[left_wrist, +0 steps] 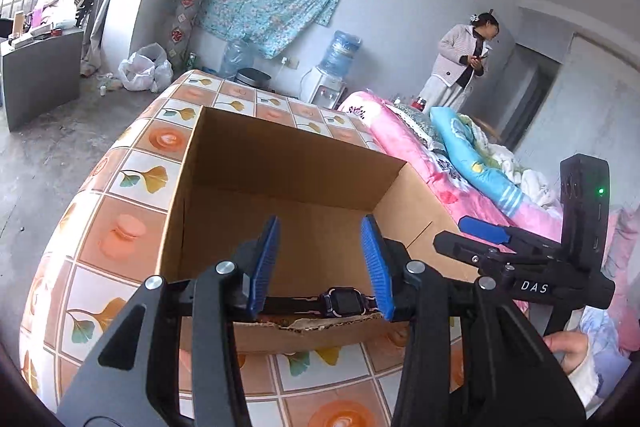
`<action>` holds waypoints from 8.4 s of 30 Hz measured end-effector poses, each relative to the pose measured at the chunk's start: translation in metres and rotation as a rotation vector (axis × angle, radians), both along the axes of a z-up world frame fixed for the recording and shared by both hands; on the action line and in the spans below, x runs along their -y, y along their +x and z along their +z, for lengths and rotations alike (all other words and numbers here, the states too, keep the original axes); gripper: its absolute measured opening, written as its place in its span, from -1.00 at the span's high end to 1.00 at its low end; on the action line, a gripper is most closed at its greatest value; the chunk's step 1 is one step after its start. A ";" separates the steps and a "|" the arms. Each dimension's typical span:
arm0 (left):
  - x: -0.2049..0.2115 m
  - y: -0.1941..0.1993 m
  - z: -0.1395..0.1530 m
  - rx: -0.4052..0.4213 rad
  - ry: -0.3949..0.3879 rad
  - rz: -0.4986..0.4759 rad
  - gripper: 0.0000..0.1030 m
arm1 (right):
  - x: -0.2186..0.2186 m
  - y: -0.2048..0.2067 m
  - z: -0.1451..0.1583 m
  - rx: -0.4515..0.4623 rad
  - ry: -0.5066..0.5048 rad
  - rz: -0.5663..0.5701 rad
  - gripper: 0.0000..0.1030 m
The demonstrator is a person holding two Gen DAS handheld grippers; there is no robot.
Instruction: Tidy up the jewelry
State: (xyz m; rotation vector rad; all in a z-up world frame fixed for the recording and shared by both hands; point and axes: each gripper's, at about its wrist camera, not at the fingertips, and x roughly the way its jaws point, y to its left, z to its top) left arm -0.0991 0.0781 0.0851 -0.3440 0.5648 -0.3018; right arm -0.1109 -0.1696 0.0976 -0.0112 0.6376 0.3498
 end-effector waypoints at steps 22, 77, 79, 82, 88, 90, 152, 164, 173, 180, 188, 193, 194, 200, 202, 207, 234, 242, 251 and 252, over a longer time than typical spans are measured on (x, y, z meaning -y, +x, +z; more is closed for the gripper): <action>0.034 0.016 -0.026 -0.141 0.451 0.050 -0.52 | -0.019 -0.006 -0.034 0.039 -0.135 -0.002 -0.90; 0.031 0.015 -0.026 -0.145 0.455 0.040 -0.54 | -0.022 0.003 -0.031 -0.034 -0.157 -0.002 -0.90; 0.031 0.015 -0.026 -0.144 0.455 0.040 -0.54 | -0.022 0.001 -0.032 -0.028 -0.158 -0.003 -0.90; 0.031 0.015 -0.026 -0.146 0.455 0.039 -0.54 | -0.022 -0.001 -0.032 -0.023 -0.157 -0.004 -0.90; 0.031 0.015 -0.026 -0.144 0.455 0.039 -0.54 | -0.022 -0.002 -0.032 -0.020 -0.157 -0.005 -0.90; 0.031 0.015 -0.026 -0.145 0.455 0.040 -0.54 | -0.022 -0.003 -0.033 -0.019 -0.156 -0.005 -0.90; 0.032 0.016 -0.026 -0.152 0.455 0.047 -0.55 | -0.022 0.003 -0.031 -0.035 -0.153 -0.006 -0.90; 0.032 0.016 -0.026 -0.152 0.455 0.046 -0.55 | -0.023 0.007 -0.031 -0.062 -0.162 -0.002 -0.90; 0.032 0.016 -0.026 -0.152 0.455 0.047 -0.55 | -0.023 0.009 -0.030 -0.074 -0.165 0.001 -0.90; 0.033 0.018 -0.026 -0.162 0.456 0.043 -0.55 | -0.022 0.009 -0.031 -0.077 -0.167 0.004 -0.90; 0.033 0.019 -0.026 -0.159 0.455 0.045 -0.55 | -0.022 0.007 -0.031 -0.066 -0.164 0.002 -0.90; 0.034 0.019 -0.025 -0.158 0.455 0.041 -0.55 | -0.022 0.007 -0.031 -0.066 -0.164 0.001 -0.90; 0.034 0.019 -0.025 -0.157 0.455 0.041 -0.55 | -0.022 0.007 -0.031 -0.064 -0.165 0.001 -0.90; 0.034 0.019 -0.026 -0.156 0.454 0.042 -0.55 | -0.024 0.007 -0.032 -0.063 -0.171 -0.012 -0.90; 0.034 0.019 -0.026 -0.157 0.454 0.041 -0.55 | -0.024 0.008 -0.032 -0.067 -0.173 -0.012 -0.90; 0.034 0.019 -0.025 -0.158 0.455 0.039 -0.55 | -0.025 0.008 -0.032 -0.070 -0.174 -0.010 -0.90; 0.033 0.022 -0.025 -0.165 0.456 0.016 -0.55 | -0.026 0.006 -0.031 -0.061 -0.170 -0.017 -0.90; 0.034 0.022 -0.025 -0.165 0.456 0.018 -0.55 | -0.026 0.009 -0.030 -0.082 -0.176 -0.014 -0.90; 0.034 0.022 -0.025 -0.166 0.456 0.017 -0.55 | -0.026 0.009 -0.030 -0.086 -0.178 -0.014 -0.90; 0.034 0.022 -0.025 -0.166 0.456 0.017 -0.56 | -0.026 0.009 -0.030 -0.087 -0.178 -0.015 -0.90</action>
